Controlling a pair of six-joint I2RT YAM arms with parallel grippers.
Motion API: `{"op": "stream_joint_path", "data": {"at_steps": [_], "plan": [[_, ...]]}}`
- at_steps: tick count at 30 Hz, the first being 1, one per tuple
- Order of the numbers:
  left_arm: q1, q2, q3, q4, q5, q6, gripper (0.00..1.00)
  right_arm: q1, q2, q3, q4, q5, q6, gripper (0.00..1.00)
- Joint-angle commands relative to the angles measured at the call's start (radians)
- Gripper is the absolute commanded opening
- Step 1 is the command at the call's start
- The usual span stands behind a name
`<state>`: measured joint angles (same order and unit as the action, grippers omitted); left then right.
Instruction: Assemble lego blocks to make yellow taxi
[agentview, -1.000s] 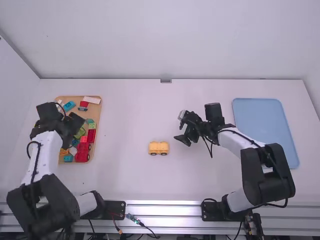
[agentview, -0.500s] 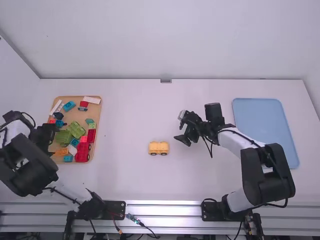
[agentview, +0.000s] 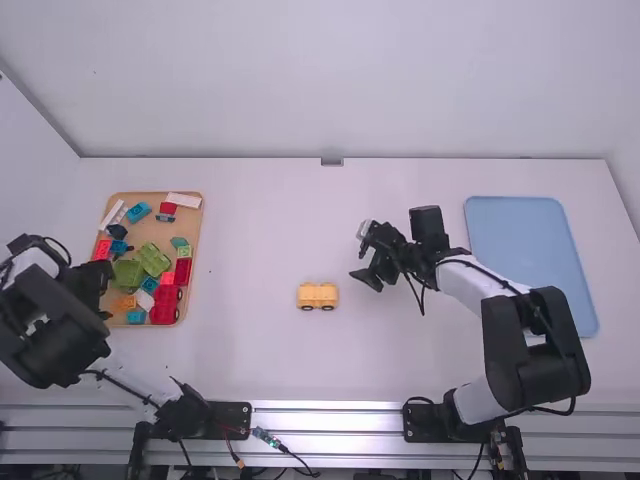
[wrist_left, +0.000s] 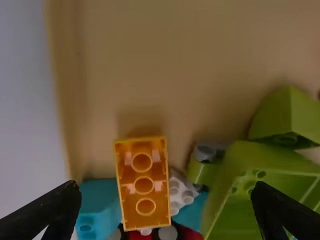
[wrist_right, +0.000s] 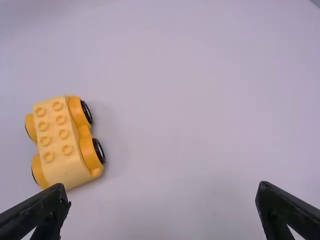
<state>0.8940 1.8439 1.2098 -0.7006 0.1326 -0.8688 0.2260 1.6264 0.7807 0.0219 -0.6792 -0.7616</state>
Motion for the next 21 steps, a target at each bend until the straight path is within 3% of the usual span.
{"op": "stream_joint_path", "data": {"at_steps": [1,6,10,21], "plan": [[0.003,-0.001,-0.044,0.021,-0.013,-0.020,0.91,0.003,-0.028,0.013,-0.004,0.000,0.006,0.99],[0.003,-0.001,-0.067,0.043,-0.010,-0.020,0.91,0.003,-0.028,0.013,-0.003,0.000,0.006,0.99],[0.003,-0.001,-0.066,0.035,-0.014,-0.017,1.00,0.003,-0.028,0.013,-0.002,0.000,0.006,0.99],[0.003,-0.001,-0.065,0.027,0.032,-0.053,0.99,0.003,-0.028,0.013,0.026,0.000,0.006,0.99]]}}
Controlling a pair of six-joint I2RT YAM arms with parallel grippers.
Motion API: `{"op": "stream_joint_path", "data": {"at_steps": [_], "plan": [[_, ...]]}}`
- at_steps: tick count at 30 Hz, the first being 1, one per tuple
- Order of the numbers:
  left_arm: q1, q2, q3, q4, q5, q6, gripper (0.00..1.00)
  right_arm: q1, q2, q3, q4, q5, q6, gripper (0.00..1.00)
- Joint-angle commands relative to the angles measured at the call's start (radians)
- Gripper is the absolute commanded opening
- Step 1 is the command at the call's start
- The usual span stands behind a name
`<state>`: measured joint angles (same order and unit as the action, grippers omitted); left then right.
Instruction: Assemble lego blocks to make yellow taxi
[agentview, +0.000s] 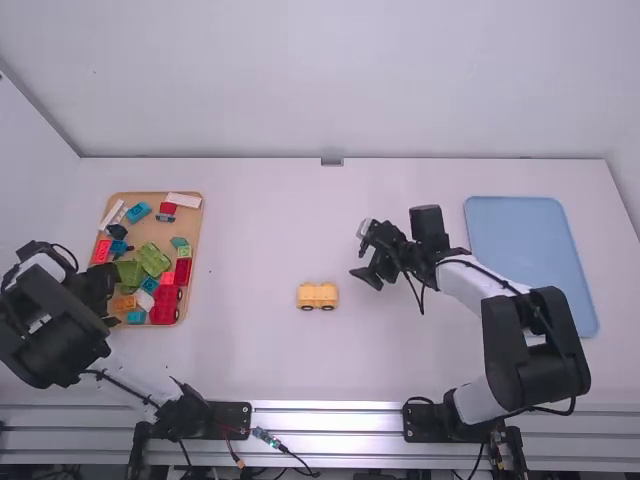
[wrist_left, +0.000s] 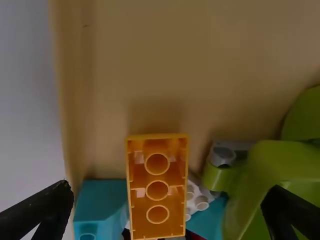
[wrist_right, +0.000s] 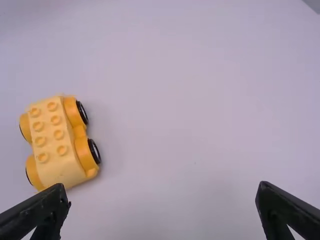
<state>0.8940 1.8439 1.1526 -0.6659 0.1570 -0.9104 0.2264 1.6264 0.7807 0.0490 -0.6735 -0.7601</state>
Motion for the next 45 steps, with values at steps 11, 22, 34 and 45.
{"op": "stream_joint_path", "data": {"at_steps": [11,22,34,45], "plan": [[0.003,-0.001,-0.008,-0.007,-0.027,0.049,0.99,0.002,-0.028,0.013,-0.005,-0.006,0.005,0.99],[0.002,-0.001,-0.008,-0.009,-0.046,0.079,0.98,0.003,-0.028,0.013,-0.005,-0.006,0.005,0.99],[0.003,-0.001,-0.006,0.030,-0.063,0.066,0.85,0.002,-0.028,0.013,-0.009,-0.006,0.005,0.99],[0.003,-0.041,0.042,0.053,0.042,0.138,0.86,0.002,-0.028,0.013,-0.009,-0.006,0.005,0.99]]}}
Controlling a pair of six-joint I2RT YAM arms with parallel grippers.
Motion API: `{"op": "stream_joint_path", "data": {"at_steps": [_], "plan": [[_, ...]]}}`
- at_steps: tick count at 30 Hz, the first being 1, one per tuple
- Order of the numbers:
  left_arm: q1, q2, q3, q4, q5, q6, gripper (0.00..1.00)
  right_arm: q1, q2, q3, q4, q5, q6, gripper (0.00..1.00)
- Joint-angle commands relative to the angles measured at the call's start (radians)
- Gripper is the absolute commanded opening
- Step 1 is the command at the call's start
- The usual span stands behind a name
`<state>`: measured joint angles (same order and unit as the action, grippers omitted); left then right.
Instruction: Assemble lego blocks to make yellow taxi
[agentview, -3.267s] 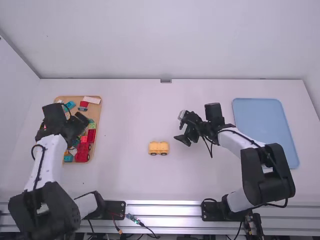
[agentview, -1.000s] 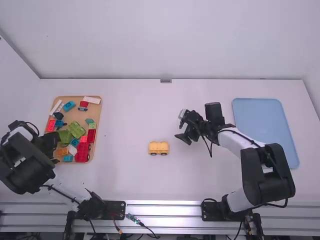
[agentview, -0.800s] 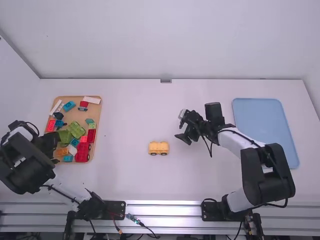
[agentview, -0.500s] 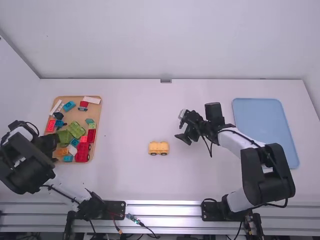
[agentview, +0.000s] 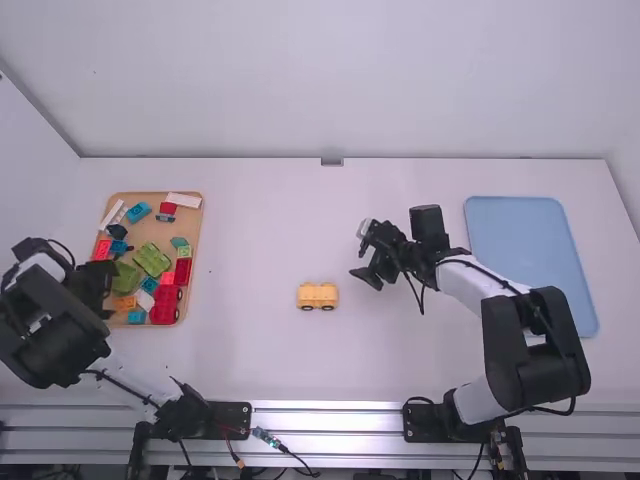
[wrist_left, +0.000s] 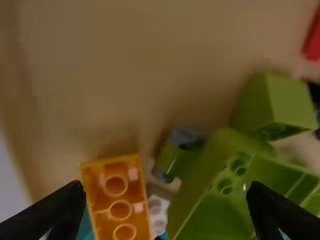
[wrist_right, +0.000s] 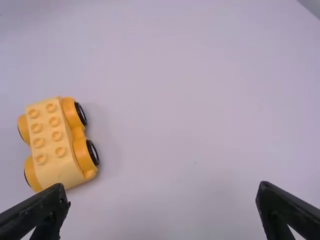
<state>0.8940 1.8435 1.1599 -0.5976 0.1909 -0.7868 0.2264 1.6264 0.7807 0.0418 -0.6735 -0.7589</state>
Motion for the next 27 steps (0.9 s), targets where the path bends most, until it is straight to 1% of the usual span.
{"op": "stream_joint_path", "data": {"at_steps": [1,4,7,11,13,14,17,20,24,26,27], "plan": [[0.003,-0.058,0.045,-0.040,-0.002,0.010,0.86,0.002,-0.028,0.013,0.000,-0.005,0.003,0.99],[0.005,-0.110,0.075,-0.129,-0.064,-0.040,0.86,0.002,-0.028,0.013,0.002,-0.006,0.003,0.99],[0.005,-0.169,0.078,-0.212,-0.139,-0.093,0.90,0.003,-0.028,0.013,-0.001,-0.005,0.003,0.99],[0.001,-0.196,0.056,-0.242,-0.167,-0.094,0.90,0.002,-0.028,0.013,-0.002,-0.006,0.003,0.99],[0.005,-0.196,0.031,-0.231,-0.167,-0.095,0.84,0.002,-0.028,0.013,-0.002,-0.006,0.004,0.99],[0.008,-0.195,0.011,-0.220,-0.166,-0.093,0.76,0.002,-0.028,0.013,-0.003,-0.006,0.004,0.99],[0.010,-0.185,-0.030,-0.179,-0.167,-0.091,0.65,0.002,-0.028,0.013,-0.002,-0.006,0.004,0.99],[0.008,-0.182,-0.061,-0.141,-0.166,-0.091,0.64,0.002,-0.028,0.012,-0.002,-0.005,0.004,0.99],[0.009,-0.182,-0.113,-0.057,-0.167,-0.083,0.67,0.003,-0.028,0.012,-0.003,-0.006,0.004,0.99],[0.010,-0.180,-0.135,-0.012,-0.161,-0.064,0.70,0.002,-0.028,0.012,-0.003,-0.006,0.004,0.99],[0.008,-0.178,-0.140,0.001,-0.155,-0.063,0.70,0.002,-0.028,0.011,-0.003,-0.006,0.004,0.99]]}}
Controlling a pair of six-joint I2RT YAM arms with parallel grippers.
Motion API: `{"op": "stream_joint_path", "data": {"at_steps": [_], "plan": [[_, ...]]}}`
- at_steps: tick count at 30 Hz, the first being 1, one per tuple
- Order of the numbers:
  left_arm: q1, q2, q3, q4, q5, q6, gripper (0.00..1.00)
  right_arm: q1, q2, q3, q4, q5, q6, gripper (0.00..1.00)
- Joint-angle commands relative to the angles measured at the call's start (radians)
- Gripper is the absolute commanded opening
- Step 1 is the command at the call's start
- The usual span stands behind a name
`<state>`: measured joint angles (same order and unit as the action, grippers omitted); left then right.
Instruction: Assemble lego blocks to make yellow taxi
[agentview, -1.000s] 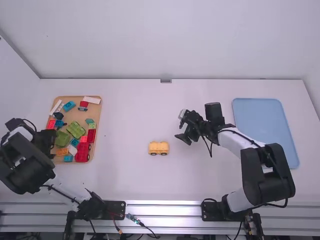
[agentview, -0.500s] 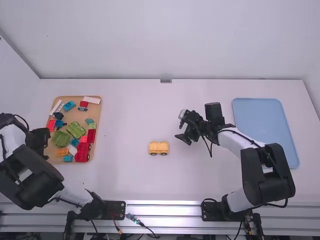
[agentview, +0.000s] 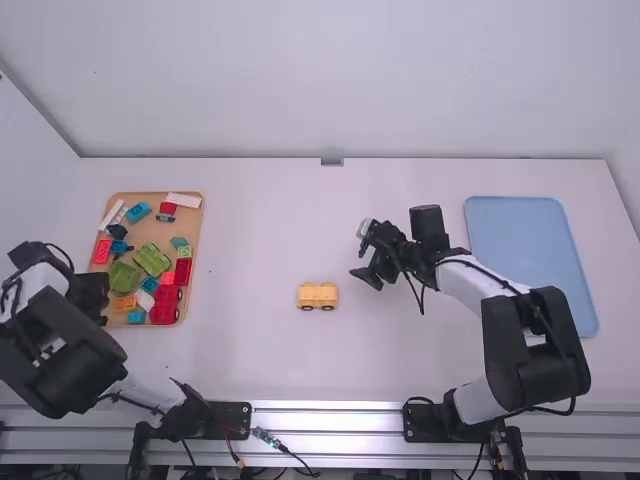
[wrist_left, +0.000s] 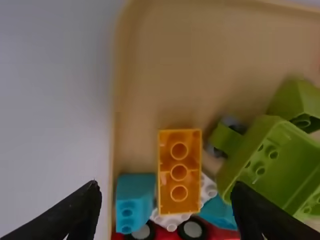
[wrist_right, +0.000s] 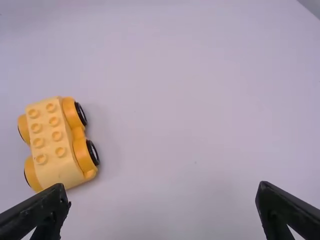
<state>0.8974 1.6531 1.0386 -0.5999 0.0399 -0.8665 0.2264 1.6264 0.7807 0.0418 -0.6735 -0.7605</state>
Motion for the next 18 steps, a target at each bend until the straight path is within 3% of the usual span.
{"op": "stream_joint_path", "data": {"at_steps": [1,11,18], "plan": [[0.004,0.018,-0.026,0.016,0.003,0.015,0.67,0.003,-0.028,0.011,-0.002,-0.006,0.005,0.99],[0.005,0.092,-0.018,0.084,0.021,0.050,0.72,0.003,-0.028,0.011,-0.002,-0.006,0.005,0.99],[0.005,0.174,0.040,0.073,0.032,0.050,0.65,0.003,-0.028,0.011,-0.002,-0.006,0.005,0.99]]}}
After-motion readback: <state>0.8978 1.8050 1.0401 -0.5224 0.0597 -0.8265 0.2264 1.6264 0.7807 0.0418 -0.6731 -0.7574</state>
